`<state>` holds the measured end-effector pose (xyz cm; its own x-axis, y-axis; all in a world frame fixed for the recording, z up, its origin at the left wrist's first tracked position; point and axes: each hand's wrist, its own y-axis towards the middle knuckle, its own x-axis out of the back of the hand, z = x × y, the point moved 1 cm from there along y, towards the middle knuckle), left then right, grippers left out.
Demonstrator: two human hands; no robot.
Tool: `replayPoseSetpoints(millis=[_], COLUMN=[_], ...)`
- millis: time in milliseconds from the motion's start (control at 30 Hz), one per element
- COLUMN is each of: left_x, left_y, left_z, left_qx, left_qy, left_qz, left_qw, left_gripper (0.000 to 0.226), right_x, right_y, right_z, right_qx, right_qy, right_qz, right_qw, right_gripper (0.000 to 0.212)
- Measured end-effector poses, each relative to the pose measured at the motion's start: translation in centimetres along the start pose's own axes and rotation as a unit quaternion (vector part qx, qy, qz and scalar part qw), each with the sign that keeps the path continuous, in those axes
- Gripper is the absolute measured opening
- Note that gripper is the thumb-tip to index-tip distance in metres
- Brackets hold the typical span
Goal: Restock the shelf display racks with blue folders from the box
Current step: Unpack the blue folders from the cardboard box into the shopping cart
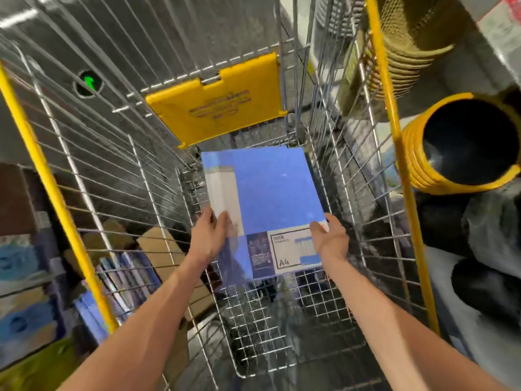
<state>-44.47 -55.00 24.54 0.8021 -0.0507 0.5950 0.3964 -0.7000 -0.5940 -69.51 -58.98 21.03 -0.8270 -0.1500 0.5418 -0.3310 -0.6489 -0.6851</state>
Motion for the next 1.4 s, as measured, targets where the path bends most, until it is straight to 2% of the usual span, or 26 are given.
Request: replayPoseSetpoints(millis=[133,300,467,600,800,1000,1100,1267,1400], left_x=[-0.8,0.1,2.6,5.5,10.9,16.1,18.2,21.0,22.4], left_y=[-0.7,-2.8,-5.6,-9.8,-17.8,-25.4,-28.1,-31.9,-35.3], left_z=[-0.6,-2.2,-2.9,-3.4,-2.2,1.4,3.8,9.0,13.3], left_qx=[0.011,-0.008,-0.059,-0.130,-0.256,-0.308,-0.305,-0.264,-0.224], left_qy=[0.120,0.087,0.089,0.095,0.040,-0.065,-0.098,-0.119,-0.114], left_qz=[0.105,0.116,0.110,0.112,0.063,-0.012,-0.032,-0.083,-0.118], left_qw=[0.987,0.989,0.988,0.981,0.964,0.949,0.947,0.954,0.961], left_gripper=[0.051,0.048,0.046,0.046,0.038,0.025,0.021,0.023,0.026], right_x=[-0.6,-0.5,0.6,1.9,3.3,2.3,1.7,0.0,-2.4], right_y=[-2.2,-6.7,-11.2,-16.6,-28.0,-37.5,-40.8,-45.8,-48.8], right_z=[-0.8,-0.6,0.4,1.7,1.9,-0.1,-0.3,-0.1,-1.3], right_qx=[0.021,0.022,0.069,0.119,0.189,0.238,0.261,0.349,0.368], right_qy=[-0.125,-0.172,-0.149,-0.102,-0.084,-0.076,-0.079,-0.078,-0.083], right_qz=[0.005,0.078,0.107,0.087,0.049,0.029,0.041,0.031,0.075], right_qw=[0.992,0.982,0.981,0.984,0.977,0.968,0.961,0.933,0.923], right_gripper=[0.047,0.050,0.045,0.040,0.030,0.028,0.025,0.017,0.021])
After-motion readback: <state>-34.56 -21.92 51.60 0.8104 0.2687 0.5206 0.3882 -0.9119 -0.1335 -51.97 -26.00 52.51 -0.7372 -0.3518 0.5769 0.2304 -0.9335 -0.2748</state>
